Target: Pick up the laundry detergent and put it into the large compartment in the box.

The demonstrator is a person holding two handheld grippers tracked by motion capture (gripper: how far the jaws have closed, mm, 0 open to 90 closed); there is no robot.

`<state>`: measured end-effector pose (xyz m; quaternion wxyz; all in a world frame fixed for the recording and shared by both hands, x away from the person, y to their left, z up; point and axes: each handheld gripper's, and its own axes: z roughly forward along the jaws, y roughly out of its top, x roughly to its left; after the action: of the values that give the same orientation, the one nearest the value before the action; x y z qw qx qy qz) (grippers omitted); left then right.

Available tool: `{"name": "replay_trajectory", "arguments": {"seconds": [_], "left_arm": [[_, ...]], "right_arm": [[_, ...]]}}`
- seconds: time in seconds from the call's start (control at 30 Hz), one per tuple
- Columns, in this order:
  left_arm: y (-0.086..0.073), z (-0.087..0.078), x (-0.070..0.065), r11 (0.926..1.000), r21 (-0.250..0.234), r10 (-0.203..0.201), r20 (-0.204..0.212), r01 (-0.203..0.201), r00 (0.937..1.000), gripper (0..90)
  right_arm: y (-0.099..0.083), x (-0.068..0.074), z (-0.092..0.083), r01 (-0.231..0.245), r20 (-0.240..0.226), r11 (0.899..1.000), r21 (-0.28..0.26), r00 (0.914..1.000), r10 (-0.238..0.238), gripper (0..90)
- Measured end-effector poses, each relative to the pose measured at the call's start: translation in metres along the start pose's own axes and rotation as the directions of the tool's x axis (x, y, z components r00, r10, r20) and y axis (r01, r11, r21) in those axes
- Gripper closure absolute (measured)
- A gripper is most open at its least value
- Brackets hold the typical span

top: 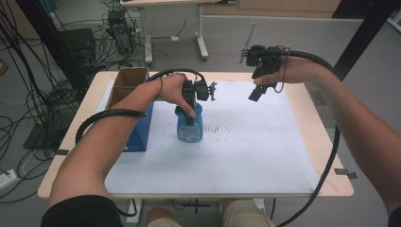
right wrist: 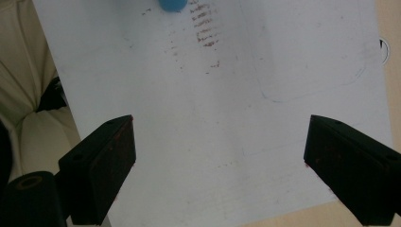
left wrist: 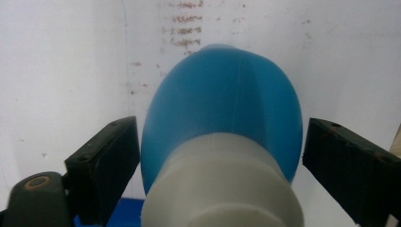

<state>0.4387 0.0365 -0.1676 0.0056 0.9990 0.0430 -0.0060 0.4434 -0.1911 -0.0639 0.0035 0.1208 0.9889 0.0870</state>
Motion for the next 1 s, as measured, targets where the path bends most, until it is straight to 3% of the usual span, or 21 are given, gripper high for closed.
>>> {"name": "replay_trajectory", "arguments": {"seconds": [0.37,0.6,1.0], "left_arm": [[-0.0001,0.0037,-0.0021,1.0,0.001,0.007,-0.015,-0.007,0.9999,22.3],[-0.0004,0.002,-0.0003,1.0,-0.001,0.006,-0.016,-0.006,0.9998,34.8],[0.002,0.0017,0.0045,0.9999,0.007,0.01,0.003,-0.01,0.9999,36.2]], "right_arm": [[0.0002,-0.0002,-0.0001,-0.002,-0.001,1.0,0.004,1.0,0.002,9.9],[-0.001,-0.0007,0.0005,-0.008,-0.001,1.0,0.003,1.0,0.008,9.9],[-0.0005,-0.001,0.0021,-0.007,-0.001,1.0,0.001,1.0,0.007,9.9]]}}
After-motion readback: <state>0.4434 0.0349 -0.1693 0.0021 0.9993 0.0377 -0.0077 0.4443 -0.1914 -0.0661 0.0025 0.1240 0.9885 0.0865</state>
